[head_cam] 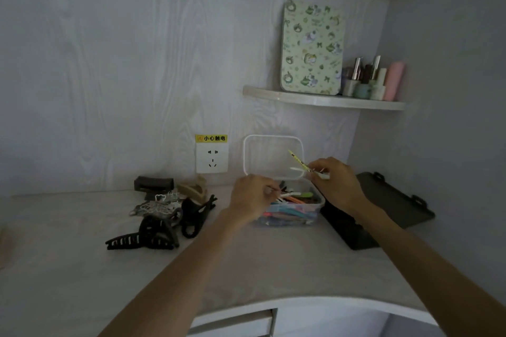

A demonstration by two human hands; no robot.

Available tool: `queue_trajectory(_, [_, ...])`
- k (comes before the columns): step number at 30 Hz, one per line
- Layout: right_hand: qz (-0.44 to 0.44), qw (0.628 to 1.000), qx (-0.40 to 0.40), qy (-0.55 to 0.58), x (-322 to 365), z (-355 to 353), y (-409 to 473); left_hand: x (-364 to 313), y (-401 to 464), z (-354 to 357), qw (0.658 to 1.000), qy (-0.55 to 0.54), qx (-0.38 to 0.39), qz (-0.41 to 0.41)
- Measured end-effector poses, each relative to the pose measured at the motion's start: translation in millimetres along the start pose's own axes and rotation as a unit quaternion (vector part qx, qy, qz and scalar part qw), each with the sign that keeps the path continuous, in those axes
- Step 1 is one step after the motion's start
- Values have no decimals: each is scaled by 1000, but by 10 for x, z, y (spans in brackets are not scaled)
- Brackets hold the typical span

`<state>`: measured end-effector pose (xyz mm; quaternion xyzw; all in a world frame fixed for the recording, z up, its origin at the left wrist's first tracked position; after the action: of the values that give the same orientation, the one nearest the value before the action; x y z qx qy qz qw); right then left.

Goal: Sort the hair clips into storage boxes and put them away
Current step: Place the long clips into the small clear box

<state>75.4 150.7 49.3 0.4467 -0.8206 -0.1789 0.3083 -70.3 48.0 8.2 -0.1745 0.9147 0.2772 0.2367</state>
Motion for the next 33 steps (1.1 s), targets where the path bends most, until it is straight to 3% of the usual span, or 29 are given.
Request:
queue_trajectory(4, [-13, 1000, -12, 23, 36, 133, 43, 290, 49, -37, 997, 3, -61, -44])
queue_trajectory(8, [-39, 992, 116, 42, -10, 420, 144, 638, 234, -220, 986, -56, -62, -143])
queue_trajectory(11, [-34, 988, 145, 35, -125, 527, 271, 747, 494, -193, 968, -116, 37, -218])
queue_trajectory(13, [23, 994, 106, 19, -242, 509, 334, 682, 521, -73, 936, -154, 159, -273])
queue_trajectory(15, [98, 983, 144, 50, -327, 599, 327, 548, 459, 3, 914, -185, 235, -276])
queue_trajectory(18, [168, 955, 232, 73, -332, 773, 233, 400, 404, -49, 916, -201, 241, -249])
queue_trajectory(24, [335, 902, 226, 152, -315, 533, 137, 458, 243, -302, 841, -306, 274, -352])
queue_trajectory(29, [418, 846, 263, 200, -135, 370, -2, 573, -26, -557, 781, -270, 399, -398])
queue_trajectory(33, [447, 820, 284, 217, -44, 371, -85, 791, -177, -672, 707, -241, 520, -414])
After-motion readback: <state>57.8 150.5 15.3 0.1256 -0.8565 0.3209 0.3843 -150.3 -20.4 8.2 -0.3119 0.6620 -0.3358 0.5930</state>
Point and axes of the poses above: each hand's wrist, its own y-axis towards the middle knuckle, its own z-axis out of the palm, x = y × z, the point moved 5 cm from there along y, towards the middle knuckle, and after that the axes turned 8 degrees about -z, right-handed, at the moved point
